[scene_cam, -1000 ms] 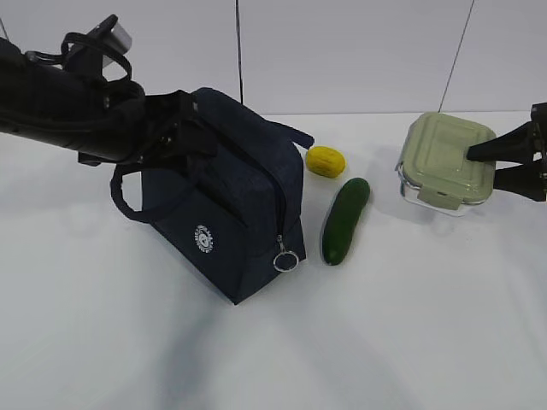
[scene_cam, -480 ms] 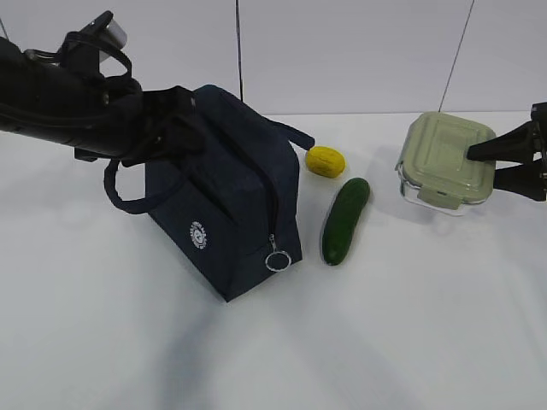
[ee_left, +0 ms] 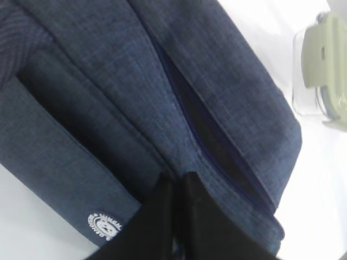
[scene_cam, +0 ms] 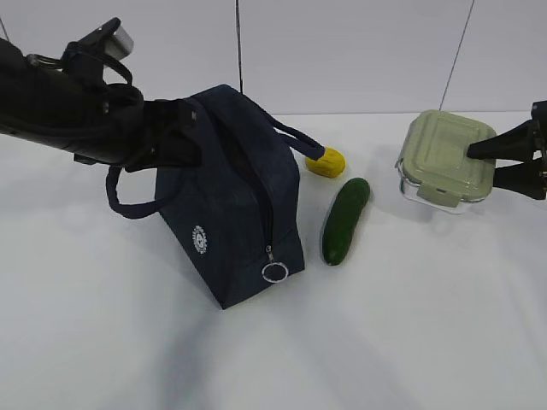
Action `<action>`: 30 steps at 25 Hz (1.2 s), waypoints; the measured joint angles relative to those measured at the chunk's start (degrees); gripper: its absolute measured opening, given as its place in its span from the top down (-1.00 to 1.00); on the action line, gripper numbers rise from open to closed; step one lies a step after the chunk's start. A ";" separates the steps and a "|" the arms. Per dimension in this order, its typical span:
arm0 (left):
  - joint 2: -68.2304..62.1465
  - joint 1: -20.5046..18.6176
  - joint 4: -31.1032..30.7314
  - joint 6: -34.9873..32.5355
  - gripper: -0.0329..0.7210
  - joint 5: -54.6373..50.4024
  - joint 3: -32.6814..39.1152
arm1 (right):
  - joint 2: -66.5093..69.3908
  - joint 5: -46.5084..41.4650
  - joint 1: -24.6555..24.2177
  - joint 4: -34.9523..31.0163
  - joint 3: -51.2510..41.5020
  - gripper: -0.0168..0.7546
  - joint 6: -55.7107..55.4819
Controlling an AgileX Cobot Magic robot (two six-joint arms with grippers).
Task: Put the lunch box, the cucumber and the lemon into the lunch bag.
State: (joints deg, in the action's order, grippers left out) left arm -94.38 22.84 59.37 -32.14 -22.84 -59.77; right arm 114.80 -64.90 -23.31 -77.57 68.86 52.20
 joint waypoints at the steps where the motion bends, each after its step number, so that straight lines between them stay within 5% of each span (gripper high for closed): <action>1: 0.00 0.00 -0.56 0.00 0.93 -0.75 0.00 | -0.12 0.00 0.00 0.00 0.00 0.01 -0.13; 30: 0.00 0.00 -3.87 0.00 0.93 -10.21 -2.76 | -5.30 -1.25 17.43 -0.56 13.04 0.01 -6.84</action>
State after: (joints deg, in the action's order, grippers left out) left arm -94.38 22.84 55.50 -32.14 -33.05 -62.54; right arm 109.50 -66.15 -5.88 -78.13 81.90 45.36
